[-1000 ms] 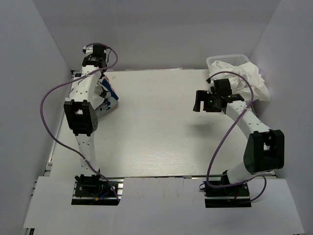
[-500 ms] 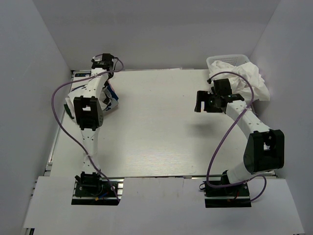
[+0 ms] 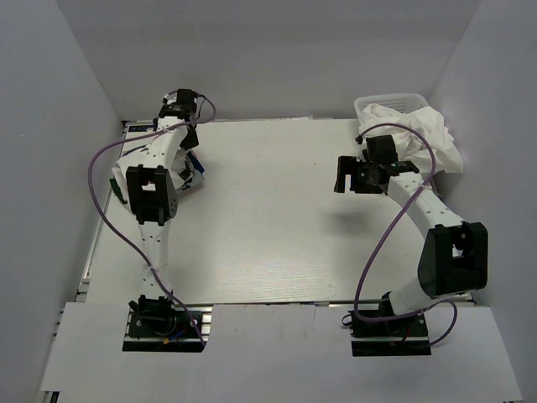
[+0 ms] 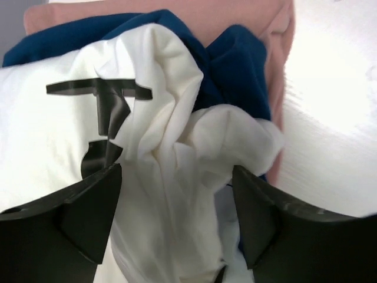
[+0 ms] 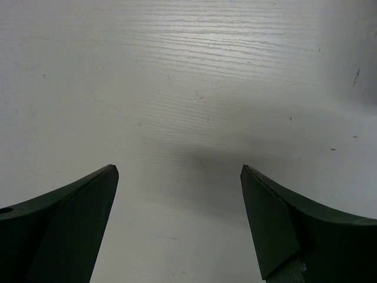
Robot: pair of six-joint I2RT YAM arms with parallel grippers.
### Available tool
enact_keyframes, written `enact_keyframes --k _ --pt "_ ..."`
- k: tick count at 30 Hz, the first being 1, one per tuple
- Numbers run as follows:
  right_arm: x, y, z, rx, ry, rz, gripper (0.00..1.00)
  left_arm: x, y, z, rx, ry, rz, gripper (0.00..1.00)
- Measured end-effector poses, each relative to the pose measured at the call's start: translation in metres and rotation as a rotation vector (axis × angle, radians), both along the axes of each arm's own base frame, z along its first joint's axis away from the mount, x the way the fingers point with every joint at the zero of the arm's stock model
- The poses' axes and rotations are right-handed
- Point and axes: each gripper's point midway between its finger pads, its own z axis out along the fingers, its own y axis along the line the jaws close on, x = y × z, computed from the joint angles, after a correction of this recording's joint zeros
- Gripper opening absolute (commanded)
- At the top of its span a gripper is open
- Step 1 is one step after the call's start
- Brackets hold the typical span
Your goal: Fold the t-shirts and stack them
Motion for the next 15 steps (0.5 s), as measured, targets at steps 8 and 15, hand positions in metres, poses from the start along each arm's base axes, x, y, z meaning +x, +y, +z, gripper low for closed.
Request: enact_keyframes --k 8,15 --pt "0.0 0.0 0.0 0.0 0.0 0.0 0.9 0.008 -0.008 0.028 -0.046 -0.081 -0.03 1.0" --pt "0.0 0.0 0.0 0.0 0.0 0.001 0.9 0.009 -0.009 0.01 -0.07 -0.039 -0.047 1.0"
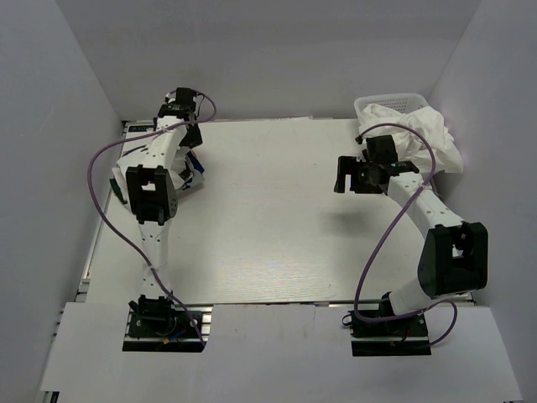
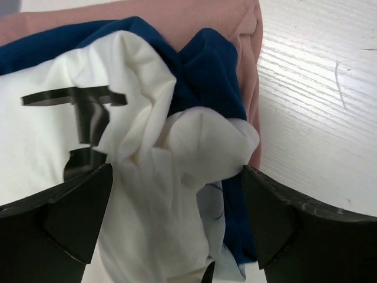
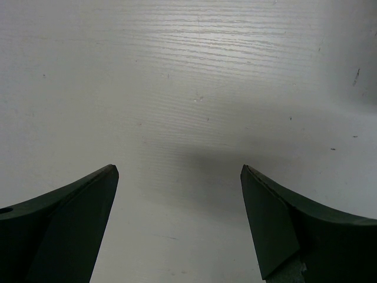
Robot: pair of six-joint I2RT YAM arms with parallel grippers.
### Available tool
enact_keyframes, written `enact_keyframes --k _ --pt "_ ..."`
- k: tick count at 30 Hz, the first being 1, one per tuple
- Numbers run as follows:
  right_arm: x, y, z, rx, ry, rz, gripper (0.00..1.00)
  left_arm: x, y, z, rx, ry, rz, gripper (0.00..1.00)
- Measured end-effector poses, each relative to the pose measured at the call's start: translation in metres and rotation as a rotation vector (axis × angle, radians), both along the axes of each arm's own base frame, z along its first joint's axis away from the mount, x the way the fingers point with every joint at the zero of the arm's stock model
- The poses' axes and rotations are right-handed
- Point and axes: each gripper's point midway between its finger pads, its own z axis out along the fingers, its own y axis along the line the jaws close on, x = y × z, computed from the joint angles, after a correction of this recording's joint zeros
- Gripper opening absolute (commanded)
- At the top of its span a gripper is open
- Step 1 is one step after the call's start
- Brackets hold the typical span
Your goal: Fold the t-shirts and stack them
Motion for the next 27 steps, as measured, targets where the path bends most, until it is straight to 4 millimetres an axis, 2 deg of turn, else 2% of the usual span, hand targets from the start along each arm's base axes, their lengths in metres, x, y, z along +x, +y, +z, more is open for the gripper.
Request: enact_keyframes --k 6,8,9,11,13,19,22,23,24,26,27 --pt "-0.001 0.0 -0.001 -0.001 0.006 0.0 0.9 0.0 0.004 -0.036 0.018 0.067 0.009 0.98" --pt "-0.002 0.0 -0.001 -0.002 0.009 0.0 0.9 0.0 0.009 -0.039 0.039 0.071 0.028 0.86" --pt "-0.002 0.0 -0.001 -0.002 0.01 0.0 0.9 0.0 0.01 -0.038 0.048 0.068 0.039 0.7" --pt "-0.002 0.0 -0.001 -0.002 0.01 0.0 0.9 0.0 0.013 -0.034 0.062 0.054 0.067 0.6" --pt "-0.002 0.0 -0.001 -0.001 0.011 0.0 0.9 0.0 0.018 -0.03 0.074 0.041 0.095 0.5" --pt "-0.003 0.0 -0.005 -0.003 0.023 0.0 0.9 -0.004 0.033 -0.019 0.078 0.005 0.16 0.4" --pt "-0.003 0.0 -0.005 -0.004 0.023 0.0 0.9 -0.005 0.041 -0.013 0.084 -0.008 0.188 0.24" --pt "-0.003 0.0 -0.005 -0.003 0.024 0.0 0.9 -0.006 0.044 -0.012 0.091 -0.009 0.196 0.12" --pt "-0.003 0.0 -0.005 -0.004 0.024 0.0 0.9 -0.006 0.045 -0.011 0.095 -0.01 0.203 0.06" --pt "-0.003 0.0 -0.005 -0.004 0.025 0.0 0.9 -0.009 0.049 -0.01 0.108 -0.006 0.215 0.0" --pt "-0.003 0.0 -0.005 -0.004 0.025 0.0 0.9 -0.01 0.051 -0.01 0.114 -0.003 0.218 0.0"
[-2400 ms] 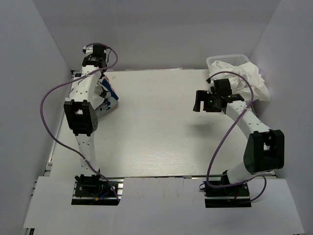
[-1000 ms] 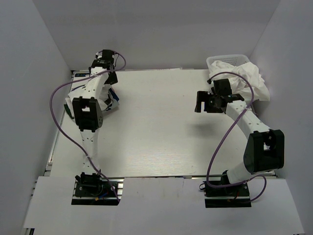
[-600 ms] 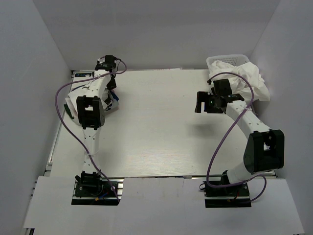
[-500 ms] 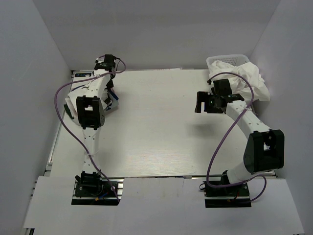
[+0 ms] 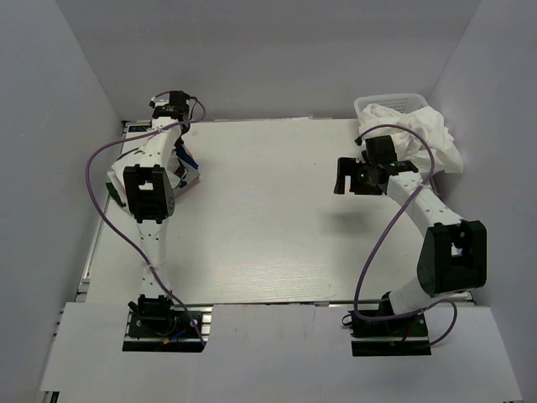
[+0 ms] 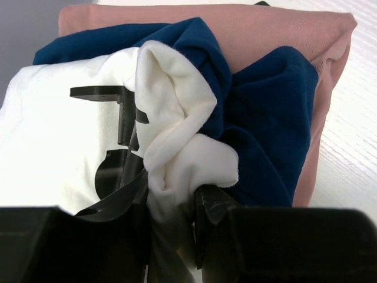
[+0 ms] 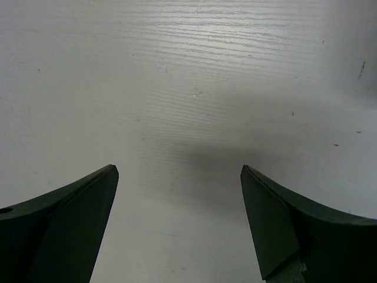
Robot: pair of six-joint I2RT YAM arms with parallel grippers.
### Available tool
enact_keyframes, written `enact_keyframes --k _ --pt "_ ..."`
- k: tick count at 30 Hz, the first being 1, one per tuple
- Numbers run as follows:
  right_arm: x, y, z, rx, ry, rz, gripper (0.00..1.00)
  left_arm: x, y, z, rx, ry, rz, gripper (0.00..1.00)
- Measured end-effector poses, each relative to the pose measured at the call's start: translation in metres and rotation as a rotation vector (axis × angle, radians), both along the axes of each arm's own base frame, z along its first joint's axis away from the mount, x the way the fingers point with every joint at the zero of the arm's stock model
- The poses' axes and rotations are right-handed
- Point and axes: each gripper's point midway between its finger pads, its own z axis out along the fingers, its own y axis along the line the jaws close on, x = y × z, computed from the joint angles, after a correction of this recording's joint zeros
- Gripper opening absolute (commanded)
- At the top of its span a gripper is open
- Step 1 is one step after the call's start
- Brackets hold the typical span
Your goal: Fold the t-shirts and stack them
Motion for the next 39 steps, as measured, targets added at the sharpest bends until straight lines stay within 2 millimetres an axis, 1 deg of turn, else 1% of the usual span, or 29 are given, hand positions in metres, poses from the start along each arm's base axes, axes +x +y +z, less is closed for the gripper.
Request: enact_keyframes --k 4,9,12,14,15,16,17,18,19,24,25,26,28,29,31,32,35,37,39 --pt "0.0 0.0 0.0 0.0 0.001 0.0 0.9 -0.002 0.001 -0.001 0.003 0.02 -0.016 0.0" --pt "0.0 0.0 -0.001 -0.001 0.003 0.0 0.9 -0.001 -0.004 -0.006 -0.019 0.054 -0.071 0.0" --pt "0.0 0.0 -0.001 -0.001 0.002 0.0 0.9 0.003 -0.007 -0.018 -0.027 0.078 -0.096 0.0" --pt "0.0 0.0 -0.001 -0.001 0.003 -0.001 0.9 0.004 -0.008 -0.03 -0.026 0.105 -0.11 0.0" --pt "0.0 0.0 -0.001 0.0 0.003 -0.002 0.9 0.004 -0.009 -0.036 -0.024 0.117 -0.115 0.04" --pt "0.0 0.0 -0.001 0.0 0.003 -0.002 0.9 0.004 -0.009 -0.04 -0.022 0.127 -0.119 0.14" --pt "0.0 0.0 -0.001 0.0 0.003 -0.003 0.9 0.005 -0.009 -0.042 -0.022 0.129 -0.121 0.16" --pt "0.0 0.0 -0.001 0.0 0.004 -0.003 0.9 0.005 -0.01 -0.043 -0.02 0.131 -0.124 0.22" --pt "0.0 0.0 -0.001 0.0 0.004 -0.003 0.9 0.006 -0.01 -0.043 -0.02 0.131 -0.127 0.25" --pt "-0.001 0.0 0.001 0.001 0.0 -0.003 0.9 0.006 -0.013 -0.039 -0.035 0.121 -0.142 0.51" --pt "-0.001 0.0 0.002 0.001 -0.002 -0.003 0.9 0.006 -0.014 -0.037 -0.044 0.119 -0.149 0.54" --pt "-0.002 0.0 0.004 0.003 -0.006 -0.003 0.9 0.006 -0.016 -0.033 -0.056 0.11 -0.155 0.66" --pt "-0.002 0.0 0.007 0.005 -0.014 -0.003 0.9 0.006 -0.019 -0.024 -0.083 0.092 -0.172 0.73" --pt "-0.002 0.0 0.009 0.006 -0.02 -0.003 0.9 0.006 -0.021 -0.018 -0.099 0.077 -0.18 0.87" --pt "-0.002 0.0 0.012 0.009 -0.028 -0.002 0.9 0.004 -0.026 0.001 -0.121 0.04 -0.201 0.97" --pt "-0.002 0.0 0.013 0.01 -0.032 -0.002 0.9 0.004 -0.028 0.014 -0.132 0.014 -0.209 1.0" --pt "-0.003 0.0 0.016 0.014 -0.04 -0.001 0.9 0.004 -0.032 0.06 -0.148 -0.087 -0.229 1.0" --pt "-0.003 0.001 0.017 0.017 -0.041 0.001 0.9 0.004 -0.034 0.087 -0.15 -0.153 -0.239 1.0" --pt "-0.003 0.001 0.016 0.017 -0.041 0.001 0.9 0.002 -0.035 0.105 -0.152 -0.195 -0.244 1.0"
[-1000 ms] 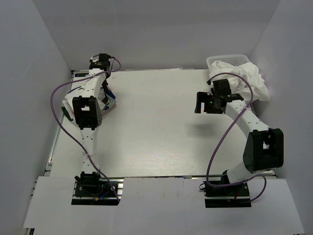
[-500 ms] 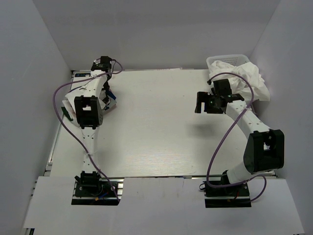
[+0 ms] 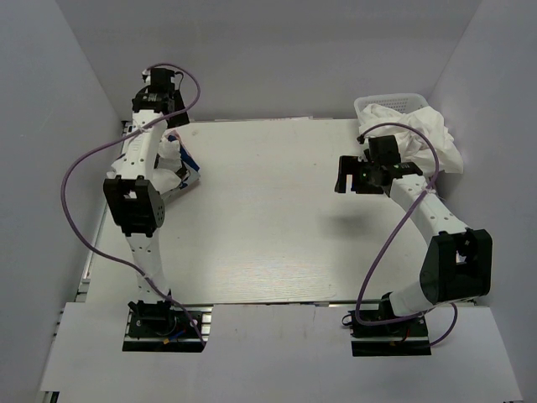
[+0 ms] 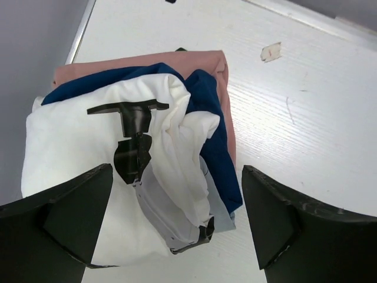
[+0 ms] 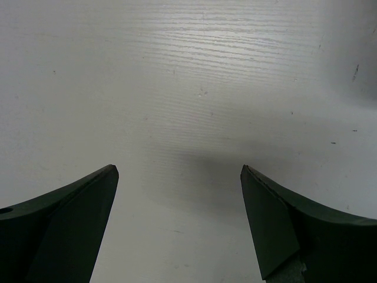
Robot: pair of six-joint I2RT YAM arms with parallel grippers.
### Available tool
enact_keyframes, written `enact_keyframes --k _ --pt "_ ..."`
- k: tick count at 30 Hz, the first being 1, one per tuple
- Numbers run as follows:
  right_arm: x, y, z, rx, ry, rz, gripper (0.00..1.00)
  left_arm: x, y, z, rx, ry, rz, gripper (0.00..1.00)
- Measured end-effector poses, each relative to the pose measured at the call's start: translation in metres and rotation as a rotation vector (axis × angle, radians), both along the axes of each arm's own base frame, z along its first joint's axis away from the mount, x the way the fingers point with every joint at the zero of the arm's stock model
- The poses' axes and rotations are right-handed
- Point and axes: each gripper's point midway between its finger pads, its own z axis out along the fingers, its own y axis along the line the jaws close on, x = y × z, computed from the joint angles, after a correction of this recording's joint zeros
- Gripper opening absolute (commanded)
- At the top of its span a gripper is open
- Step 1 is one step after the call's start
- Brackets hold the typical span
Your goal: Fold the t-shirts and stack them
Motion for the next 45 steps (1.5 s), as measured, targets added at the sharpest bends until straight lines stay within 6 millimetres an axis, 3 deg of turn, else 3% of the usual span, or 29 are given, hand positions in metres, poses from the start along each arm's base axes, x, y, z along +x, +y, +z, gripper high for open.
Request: enact_keyframes --k 4,13,19,36,45 --pt "-0.002 0.0 -0.002 -0.002 0.006 0.0 0.9 -0.001 -0.003 0.0 -0.019 -0.007 0.0 1.0" --pt "-0.002 -0.001 -0.003 -0.006 0.007 -0.003 0.9 -0.02 -0.018 -0.091 -0.113 0.19 0.003 1.0" --pt "-0.004 -0.002 -0.005 -0.01 0.016 -0.005 0.9 -0.012 -0.025 -0.123 -0.143 0.221 -0.002 1.0" --pt "-0.009 -0.003 -0.01 -0.01 0.042 -0.011 0.9 0.023 -0.025 -0.101 -0.092 0.094 -0.029 0.97" --pt "-0.009 -0.002 -0.022 -0.008 0.085 -0.019 0.9 0.039 -0.035 -0.107 -0.116 0.051 -0.1 0.88"
